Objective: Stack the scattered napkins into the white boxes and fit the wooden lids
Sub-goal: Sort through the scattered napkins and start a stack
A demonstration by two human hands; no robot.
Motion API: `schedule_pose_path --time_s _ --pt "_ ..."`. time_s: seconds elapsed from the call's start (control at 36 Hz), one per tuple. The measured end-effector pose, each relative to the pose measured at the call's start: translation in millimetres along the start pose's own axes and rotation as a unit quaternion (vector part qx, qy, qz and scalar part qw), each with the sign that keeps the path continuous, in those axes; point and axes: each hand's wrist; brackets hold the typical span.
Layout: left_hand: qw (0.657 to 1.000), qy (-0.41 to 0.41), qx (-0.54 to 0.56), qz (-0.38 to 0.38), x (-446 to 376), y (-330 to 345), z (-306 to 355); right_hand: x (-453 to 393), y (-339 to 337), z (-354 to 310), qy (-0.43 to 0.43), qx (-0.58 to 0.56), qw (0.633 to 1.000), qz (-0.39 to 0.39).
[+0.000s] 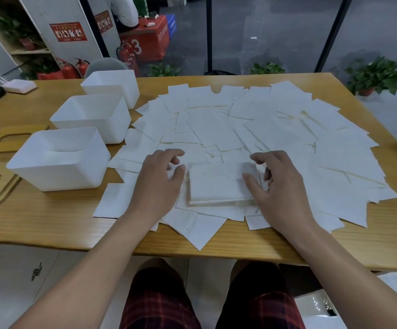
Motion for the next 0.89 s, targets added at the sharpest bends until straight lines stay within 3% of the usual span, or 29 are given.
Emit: schedule_pose_path --time_s 0.39,0.72,0.89 --pt "0.997 0.049 0.006 -0.065 3.2 -0.4 -15.8 1.3 1.1 -0.4 -0.01 -0.013 1.0 -0.015" --pt "0.993 0.095 -0.066 -0.027 -1.6 -0.5 -16.4 2.9 1.1 0.0 -0.016 -0.009 1.0 -0.011" --pt "0.995 -0.001 0.074 0.061 -6.8 -13.3 -10.9 4.0 1.4 -1.1 -0.019 -0.002 1.0 -0.005"
Point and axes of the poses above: each hand's wrist, its own x-axis away from the middle knuckle, its own y-axis out of the palm, z = x × y, and after that the axes turned 1 degree about y, right-handed
